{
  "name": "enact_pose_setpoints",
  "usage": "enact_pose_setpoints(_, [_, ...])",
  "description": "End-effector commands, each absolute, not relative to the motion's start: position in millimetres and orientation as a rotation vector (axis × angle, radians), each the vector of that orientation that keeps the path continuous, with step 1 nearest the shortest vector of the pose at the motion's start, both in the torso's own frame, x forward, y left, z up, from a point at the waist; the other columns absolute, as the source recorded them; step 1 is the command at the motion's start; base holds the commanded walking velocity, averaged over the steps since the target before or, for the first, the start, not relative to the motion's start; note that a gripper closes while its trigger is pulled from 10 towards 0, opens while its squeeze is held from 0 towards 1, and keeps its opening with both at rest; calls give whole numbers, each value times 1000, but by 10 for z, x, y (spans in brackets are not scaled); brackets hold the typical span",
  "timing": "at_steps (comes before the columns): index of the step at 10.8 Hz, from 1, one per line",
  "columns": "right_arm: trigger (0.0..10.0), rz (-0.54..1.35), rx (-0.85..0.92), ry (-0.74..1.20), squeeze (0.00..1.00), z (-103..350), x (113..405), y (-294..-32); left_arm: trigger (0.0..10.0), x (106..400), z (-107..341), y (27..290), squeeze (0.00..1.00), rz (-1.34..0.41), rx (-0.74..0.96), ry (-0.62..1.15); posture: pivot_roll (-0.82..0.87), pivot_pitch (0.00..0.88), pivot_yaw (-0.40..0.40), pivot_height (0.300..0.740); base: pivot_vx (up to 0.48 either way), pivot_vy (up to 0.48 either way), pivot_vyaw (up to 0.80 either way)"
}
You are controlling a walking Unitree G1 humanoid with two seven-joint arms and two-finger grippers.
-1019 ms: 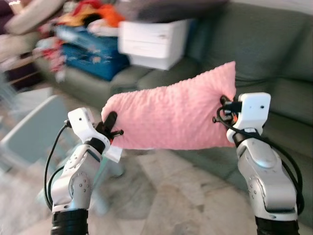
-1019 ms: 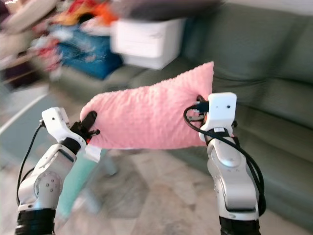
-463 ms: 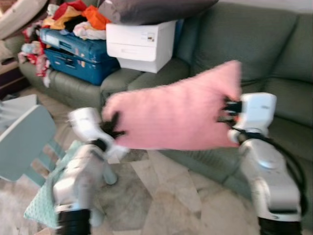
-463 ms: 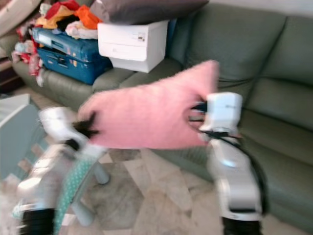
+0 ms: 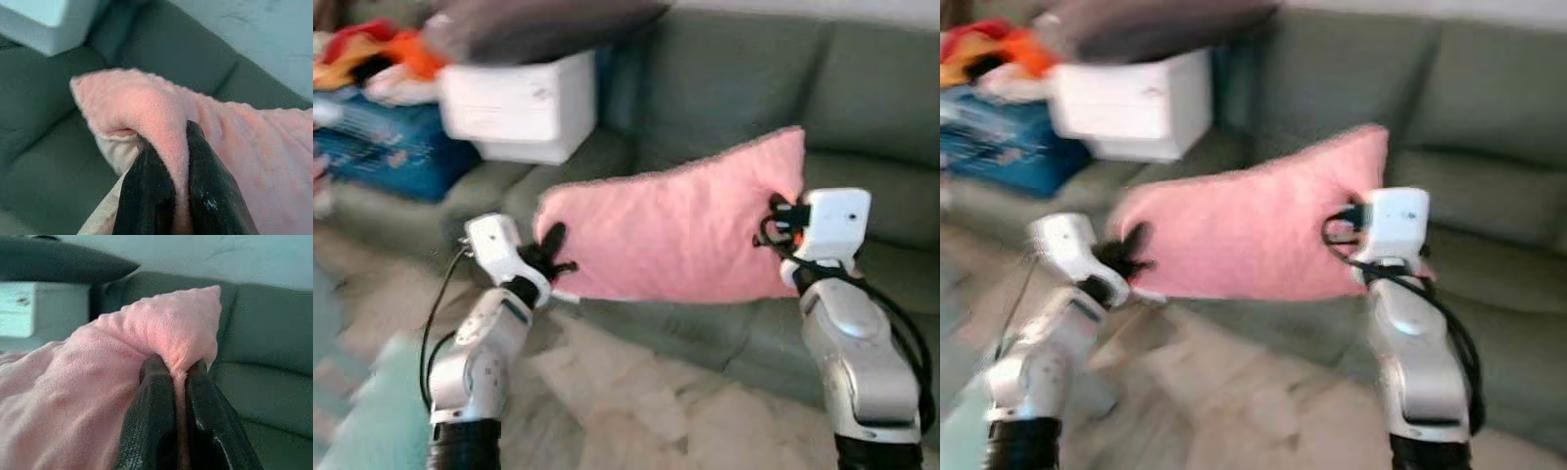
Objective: Move the pillow to the sofa
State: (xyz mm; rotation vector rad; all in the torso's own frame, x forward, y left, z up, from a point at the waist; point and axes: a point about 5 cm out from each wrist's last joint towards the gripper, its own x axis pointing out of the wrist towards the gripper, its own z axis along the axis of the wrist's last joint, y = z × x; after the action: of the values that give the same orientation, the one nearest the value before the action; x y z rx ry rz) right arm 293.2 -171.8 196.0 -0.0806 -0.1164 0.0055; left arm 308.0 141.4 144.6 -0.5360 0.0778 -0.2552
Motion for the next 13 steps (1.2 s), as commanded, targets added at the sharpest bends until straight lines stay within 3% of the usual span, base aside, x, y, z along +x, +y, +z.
enact_pose_setpoints(1, [10000,38,-74,-155,0,2045,2929,-1624,10000,3091,1526,1512,0,-234,-520,42,-204,0,14,740,319,0,-800])
enact_pose_setpoints(4, [10000,39,-74,-154,0,2041,2926,-1619,10000,3084,1516,1511,0,-236,-520,47,-205,0,15,740,324,0,-800])
enact_pose_setpoints(10, [10000,42,-81,-152,0,2027,2924,-1615,10000,3100,1480,1515,0,-187,-488,75,-203,0,14,740,47,0,0])
enact_pose_setpoints(13, [10000,39,-78,-151,0,2022,2924,-1615,10000,3107,1479,1514,0,-186,-481,80,-204,0,17,740,0,-291,0])
